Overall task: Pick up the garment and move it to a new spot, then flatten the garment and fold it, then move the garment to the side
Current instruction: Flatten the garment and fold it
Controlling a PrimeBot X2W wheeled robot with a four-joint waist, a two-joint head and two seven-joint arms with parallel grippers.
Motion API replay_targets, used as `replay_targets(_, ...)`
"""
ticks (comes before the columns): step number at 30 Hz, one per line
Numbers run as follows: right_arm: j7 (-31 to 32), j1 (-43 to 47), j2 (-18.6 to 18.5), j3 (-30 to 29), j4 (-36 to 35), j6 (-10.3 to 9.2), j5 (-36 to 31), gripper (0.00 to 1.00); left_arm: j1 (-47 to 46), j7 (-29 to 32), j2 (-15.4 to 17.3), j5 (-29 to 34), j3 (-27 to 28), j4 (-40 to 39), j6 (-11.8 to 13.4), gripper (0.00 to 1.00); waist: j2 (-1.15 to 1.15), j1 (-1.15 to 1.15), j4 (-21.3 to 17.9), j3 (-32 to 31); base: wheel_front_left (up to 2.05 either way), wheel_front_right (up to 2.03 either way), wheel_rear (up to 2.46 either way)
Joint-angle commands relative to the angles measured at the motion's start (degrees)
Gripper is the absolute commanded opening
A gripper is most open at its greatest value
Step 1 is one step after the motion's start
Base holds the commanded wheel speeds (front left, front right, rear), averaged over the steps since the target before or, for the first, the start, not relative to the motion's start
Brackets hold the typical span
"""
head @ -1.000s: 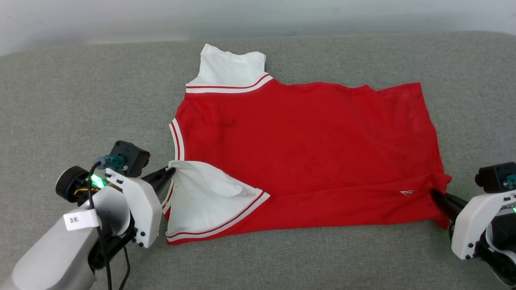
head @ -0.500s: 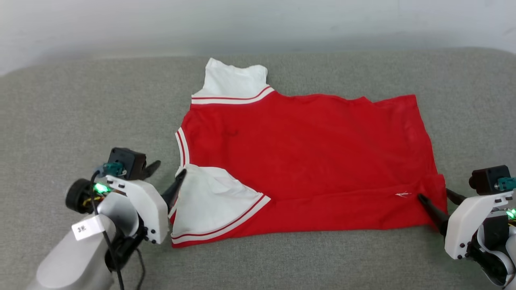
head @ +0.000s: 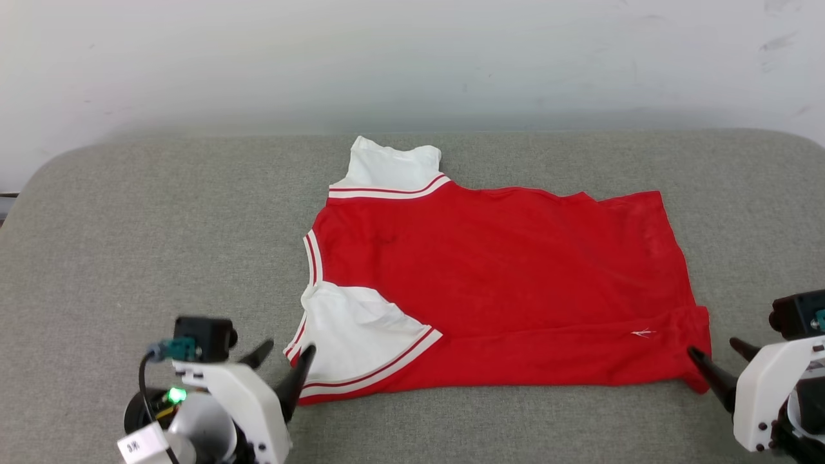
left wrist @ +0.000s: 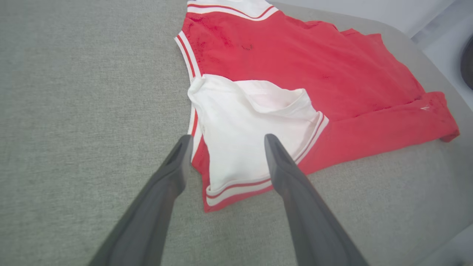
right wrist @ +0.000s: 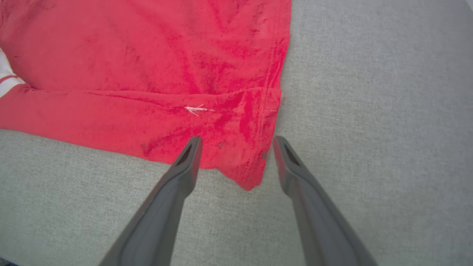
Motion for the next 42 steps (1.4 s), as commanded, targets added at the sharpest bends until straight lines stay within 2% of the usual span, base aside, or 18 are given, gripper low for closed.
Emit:
replay_targets(1, 2.27, 1.77, 1.08, -1.53, -2.28, -0.05, -0.86, 1.00, 1.66, 1.54, 0.85, -0.24, -0.37, -1.86, 1.23, 1.00, 0.00, 0.01, -0.07, 0.10, 0.00, 0.00, 0.00)
replay_targets(6, 11.62, 6.61, 5.04, -7.10, -11.24, -0.05, -4.50, 1.00, 5.46, 6.54, 2.91, -0.93, -1.33, -7.13, 5.25, 1.00, 0.00, 0.01, -0.59, 1.41, 0.00, 0.00, 0.00)
replay_targets(13, 18.44, 8.88, 9.79, -10.97, -22.03, -0.05, -8.16, 1.00, 4.50, 9.53, 4.59, 1.00, -2.18, -7.19, 8.02, 1.00, 0.00, 0.01, -1.60, 4.69, 0.00, 0.00, 0.00)
replay_targets(23, 20.73, 8.55, 12.29, -12.08, -26.35, -0.05, -9.96, 1.00, 1.15, 8.04, 2.85, 2.15, -2.40, 0.57, 7.53, 1.00, 0.00, 0.01, -2.85, 8.42, 0.00, 0.00, 0.00)
replay_targets(30, 20.65, 8.54, 12.43, -12.67, -26.59, -0.05, -10.32, 1.00, 1.83, 12.34, 1.34, -0.35, -4.76, 5.69, 5.44, 1.00, 0.00, 0.01, -3.16, 9.50, 0.00, 0.00, 0.00)
replay_targets(31, 20.69, 8.46, 12.32, -12.72, -26.46, -0.05, -10.64, 1.00, 1.99, 13.07, 1.04, -0.72, -5.19, 6.23, 5.07, 0.78, 0.00, 0.01, -3.14, 9.50, 0.00, 0.00, 0.00)
replay_targets(32, 20.74, 8.41, 12.16, -12.74, -26.30, -0.05, -10.76, 1.00, 2.27, 13.63, 0.76, -1.16, -5.62, 6.71, 4.64, 0.09, 0.00, 0.01, -3.09, 9.43, 0.00, 0.00, 0.00)
replay_targets(33, 20.77, 8.37, 11.99, -12.73, -26.15, -0.05, -10.90, 1.00, 2.58, 14.02, 0.50, -1.56, -6.02, 7.06, 4.07, 0.00, 0.00, 0.01, -3.04, 9.31, 0.00, 0.00, 0.00)
replay_targets(37, 20.96, 8.82, 11.20, -12.93, -25.26, -0.05, -12.33, 1.00, 2.86, 12.12, 0.02, -1.99, -5.59, 7.37, 3.02, 0.00, 0.00, 0.01, -2.48, 8.15, 0.00, 0.00, 0.00)
replay_targets(42, 21.26, 9.12, 10.93, -14.07, -24.58, -0.05, -13.49, 1.00, 2.39, 8.96, -0.10, -1.16, -4.29, 5.78, 3.81, 0.00, 0.00, 0.01, -1.63, 6.92, 0.00, 0.00, 0.00)
